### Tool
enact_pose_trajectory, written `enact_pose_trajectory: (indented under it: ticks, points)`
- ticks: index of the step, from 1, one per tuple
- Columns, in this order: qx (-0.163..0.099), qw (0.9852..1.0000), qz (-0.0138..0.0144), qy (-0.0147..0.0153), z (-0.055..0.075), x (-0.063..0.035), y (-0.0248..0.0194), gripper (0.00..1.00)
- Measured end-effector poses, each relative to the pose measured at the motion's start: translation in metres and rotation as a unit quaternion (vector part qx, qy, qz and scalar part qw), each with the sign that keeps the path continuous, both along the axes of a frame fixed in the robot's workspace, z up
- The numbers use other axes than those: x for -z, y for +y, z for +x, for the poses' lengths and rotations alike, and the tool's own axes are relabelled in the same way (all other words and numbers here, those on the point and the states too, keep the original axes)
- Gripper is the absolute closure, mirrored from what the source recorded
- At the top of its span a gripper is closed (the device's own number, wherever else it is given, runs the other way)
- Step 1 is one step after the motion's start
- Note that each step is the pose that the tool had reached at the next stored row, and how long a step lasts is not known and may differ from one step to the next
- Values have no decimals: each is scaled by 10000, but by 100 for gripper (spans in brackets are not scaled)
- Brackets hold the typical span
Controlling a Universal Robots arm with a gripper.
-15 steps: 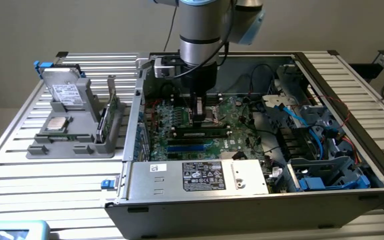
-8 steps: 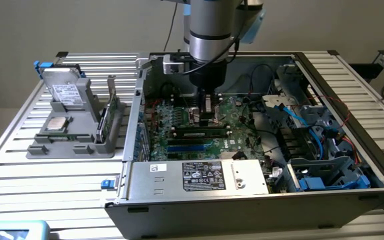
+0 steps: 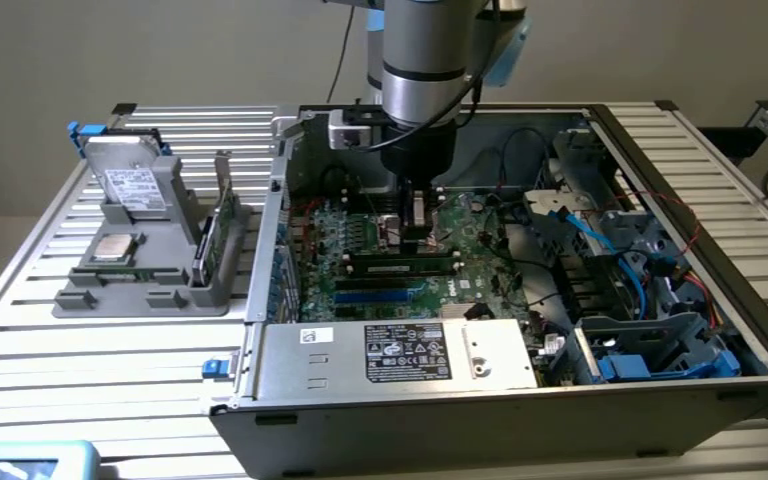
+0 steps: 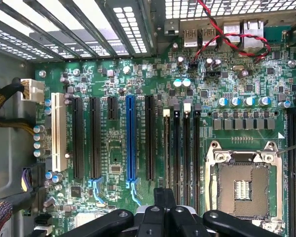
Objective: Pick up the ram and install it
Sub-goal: 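Press down the ram until it locks into place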
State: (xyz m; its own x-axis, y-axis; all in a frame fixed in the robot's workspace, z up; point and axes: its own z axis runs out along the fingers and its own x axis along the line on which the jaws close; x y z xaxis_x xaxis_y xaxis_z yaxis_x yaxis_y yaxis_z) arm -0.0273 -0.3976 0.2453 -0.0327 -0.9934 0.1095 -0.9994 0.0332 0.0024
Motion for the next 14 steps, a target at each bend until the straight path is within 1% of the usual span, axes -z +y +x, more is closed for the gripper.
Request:
enact_pose_trajectory:
  ticks: [8,9,10,11,12,14]
  points:
    - [1,10000,0,0,0,0,0,89]
    - [5,10000,15,-1,0,0,-1,89]
    - [23,10000,74,-3,1,1,-1,89]
    - [60,9999,119,-5,0,1,-1,89]
    - [113,9998,137,-8,0,2,0,89]
    - [237,9996,143,-14,0,3,0,89]
